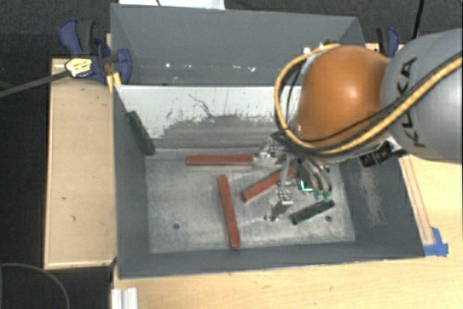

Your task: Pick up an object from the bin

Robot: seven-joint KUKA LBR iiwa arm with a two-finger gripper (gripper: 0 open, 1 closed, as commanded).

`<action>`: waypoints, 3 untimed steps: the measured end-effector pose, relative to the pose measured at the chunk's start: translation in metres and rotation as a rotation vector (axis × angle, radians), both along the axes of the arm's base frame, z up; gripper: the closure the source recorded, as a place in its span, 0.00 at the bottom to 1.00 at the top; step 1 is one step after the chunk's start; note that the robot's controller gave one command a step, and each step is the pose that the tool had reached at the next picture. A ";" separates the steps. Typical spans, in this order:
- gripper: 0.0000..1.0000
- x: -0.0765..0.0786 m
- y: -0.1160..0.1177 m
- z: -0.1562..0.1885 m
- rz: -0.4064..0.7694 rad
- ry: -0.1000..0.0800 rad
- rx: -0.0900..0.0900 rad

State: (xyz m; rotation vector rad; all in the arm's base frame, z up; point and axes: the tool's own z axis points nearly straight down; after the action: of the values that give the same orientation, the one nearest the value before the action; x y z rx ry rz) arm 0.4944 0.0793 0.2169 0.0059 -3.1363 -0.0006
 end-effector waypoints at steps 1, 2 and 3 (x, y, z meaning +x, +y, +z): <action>0.00 0.002 0.000 0.003 -0.003 -0.007 0.001; 0.00 0.007 0.001 -0.048 0.022 -0.015 0.001; 0.00 0.021 0.011 -0.100 0.163 -0.008 0.000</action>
Offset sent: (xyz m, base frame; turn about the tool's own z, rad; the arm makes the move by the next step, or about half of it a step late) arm 0.0115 0.0027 -0.1392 -0.0659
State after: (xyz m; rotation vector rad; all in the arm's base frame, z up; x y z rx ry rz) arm 0.5151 0.0903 0.1166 0.2611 -3.1334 -0.0007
